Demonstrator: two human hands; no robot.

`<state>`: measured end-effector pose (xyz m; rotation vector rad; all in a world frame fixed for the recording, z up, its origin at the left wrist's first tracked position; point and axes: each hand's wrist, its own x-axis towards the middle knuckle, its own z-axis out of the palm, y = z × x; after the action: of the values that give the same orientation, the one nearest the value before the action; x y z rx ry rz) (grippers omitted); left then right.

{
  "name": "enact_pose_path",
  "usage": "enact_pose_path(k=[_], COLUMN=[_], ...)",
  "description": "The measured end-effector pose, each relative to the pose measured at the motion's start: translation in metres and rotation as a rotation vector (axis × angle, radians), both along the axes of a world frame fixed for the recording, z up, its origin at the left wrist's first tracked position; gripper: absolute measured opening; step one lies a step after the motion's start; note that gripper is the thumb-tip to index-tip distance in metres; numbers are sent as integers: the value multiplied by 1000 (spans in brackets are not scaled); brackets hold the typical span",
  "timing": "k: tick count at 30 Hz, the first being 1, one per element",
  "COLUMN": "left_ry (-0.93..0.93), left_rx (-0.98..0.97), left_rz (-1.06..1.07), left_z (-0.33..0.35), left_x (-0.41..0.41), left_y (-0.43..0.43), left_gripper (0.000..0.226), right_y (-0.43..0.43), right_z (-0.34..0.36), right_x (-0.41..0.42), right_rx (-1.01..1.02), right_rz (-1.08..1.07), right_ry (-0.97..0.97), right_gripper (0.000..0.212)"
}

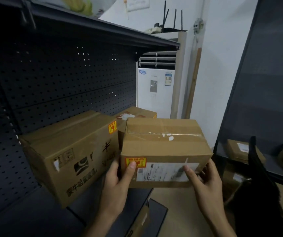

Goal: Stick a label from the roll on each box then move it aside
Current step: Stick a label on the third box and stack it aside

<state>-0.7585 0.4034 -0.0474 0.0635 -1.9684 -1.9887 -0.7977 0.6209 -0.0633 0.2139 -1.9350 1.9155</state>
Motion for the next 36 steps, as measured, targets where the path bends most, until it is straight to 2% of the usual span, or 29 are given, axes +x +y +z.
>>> enact_pose_path(k=[8,14,19,26,30,36], left_ry=[172,253,294,199,138,-4], left_rx=[-57,-180,-261,-251,-257,-327], left_rz=[168,416,617,926,1004,1086], left_z=[54,82,99,100,99,101], left_x=[-67,-90,-87,-67,-58,-61], left_y=[-29,-57,-77,-100,-111,-135], left_gripper=[33,58,41,35,26,25], right_y=[-41,-90,-146,-218,-250,-281], right_z=[58,83,95,106,108,111], right_x=[-98,-160,-202,-224,-227,-238], right_rx=[15,-41,-98,-52,-32,23], right_rz=[108,294,521,866,923,979], right_ry=[187,274,303,241,237,169], right_gripper=[51,51,52,42,36,25])
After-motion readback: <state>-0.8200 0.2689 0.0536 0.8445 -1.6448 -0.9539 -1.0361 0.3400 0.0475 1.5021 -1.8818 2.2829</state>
